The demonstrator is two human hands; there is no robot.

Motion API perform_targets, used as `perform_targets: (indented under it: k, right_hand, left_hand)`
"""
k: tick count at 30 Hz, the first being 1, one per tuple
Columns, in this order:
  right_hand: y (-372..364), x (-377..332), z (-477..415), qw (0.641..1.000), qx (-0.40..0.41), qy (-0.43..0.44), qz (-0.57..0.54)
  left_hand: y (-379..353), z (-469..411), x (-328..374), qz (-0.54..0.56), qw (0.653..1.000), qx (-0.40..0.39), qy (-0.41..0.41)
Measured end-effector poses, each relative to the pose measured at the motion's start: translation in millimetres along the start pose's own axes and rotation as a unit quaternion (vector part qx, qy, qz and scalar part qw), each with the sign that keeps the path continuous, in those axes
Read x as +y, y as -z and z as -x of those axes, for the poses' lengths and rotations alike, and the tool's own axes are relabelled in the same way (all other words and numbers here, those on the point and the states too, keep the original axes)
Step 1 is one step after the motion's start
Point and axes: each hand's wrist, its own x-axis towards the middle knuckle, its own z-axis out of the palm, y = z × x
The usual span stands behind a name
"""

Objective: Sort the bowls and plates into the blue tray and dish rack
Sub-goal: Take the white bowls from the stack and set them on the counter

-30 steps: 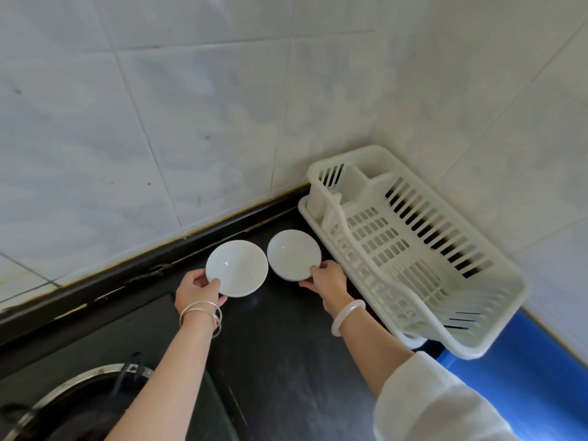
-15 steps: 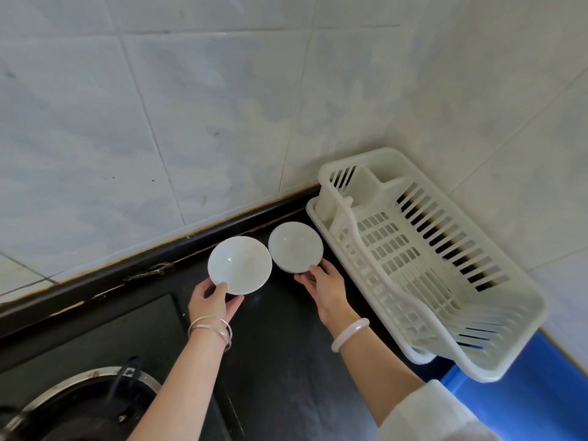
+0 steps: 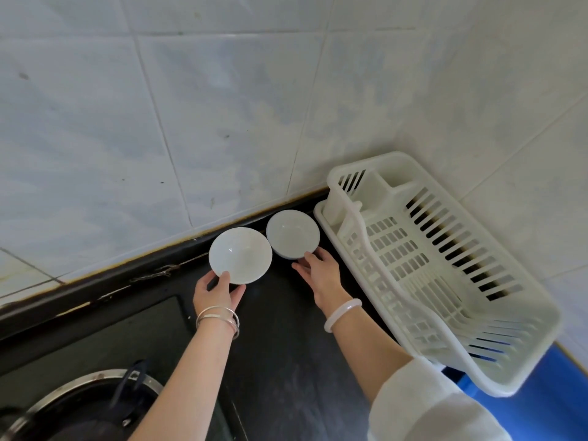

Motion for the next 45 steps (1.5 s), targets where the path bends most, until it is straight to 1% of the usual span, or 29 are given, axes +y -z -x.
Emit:
perform_targets:
  k: [7, 12, 16, 18, 21, 23, 25, 27, 32, 35, 38, 40, 43, 45]
  right_hand:
    - [-1, -6, 7, 0.996, -0.019, -0.010, 0.085]
    - [6, -11, 25, 0.990, -0.048, -0.012, 0.129]
    - [21, -16, 48, 0.985, -0.053, 0.004, 0.165]
    - [34, -20, 64, 0.983, -0.055, 0.016, 0.176]
    - [64, -22, 97, 0.978, -0.062, 0.034, 0.197]
    - [92, -20, 124, 0.975, -0.063, 0.047, 0.210]
    - [125, -15, 153, 0.972, -0.051, 0.062, 0.222]
    - [164, -6, 183, 0.968, -0.031, 0.072, 0.238]
    - [265, 25, 255, 0.958, 0.060, 0.079, 0.269]
    - [319, 50, 292, 0.940, 0.133, 0.077, 0.305]
    - [362, 79, 323, 0.894, 0.218, 0.075, 0.385]
    - [383, 96, 337, 0.865, 0.259, 0.062, 0.426]
    - [401, 115, 349, 0.849, 0.283, 0.043, 0.444]
    - [407, 122, 352, 0.853, 0.290, 0.037, 0.432]
  left_hand:
    - [-1, -1, -5, -0.009, 1.000, 0.012, -0.023]
    - [5, 0, -10, -0.086, 0.992, 0.001, -0.092]
    - [16, 13, -15, -0.162, 0.976, -0.036, -0.139]
    - [23, 25, -21, -0.191, 0.969, -0.055, -0.143]
    - [33, 54, -35, -0.226, 0.958, -0.117, -0.131]
    - [37, 82, -47, -0.257, 0.944, -0.171, -0.121]
    - [40, 115, -62, -0.296, 0.921, -0.226, -0.112]
    - [44, 150, -80, -0.340, 0.891, -0.279, -0.110]
    - [55, 230, -132, -0.439, 0.811, -0.372, -0.104]
    - [67, 269, -168, -0.487, 0.766, -0.406, -0.107]
    - [79, 299, -201, -0.542, 0.709, -0.432, -0.129]
    - [84, 314, -219, -0.576, 0.673, -0.439, -0.151]
    - [90, 329, -242, -0.610, 0.632, -0.448, -0.169]
    - [93, 334, -253, -0.629, 0.604, -0.451, -0.188]
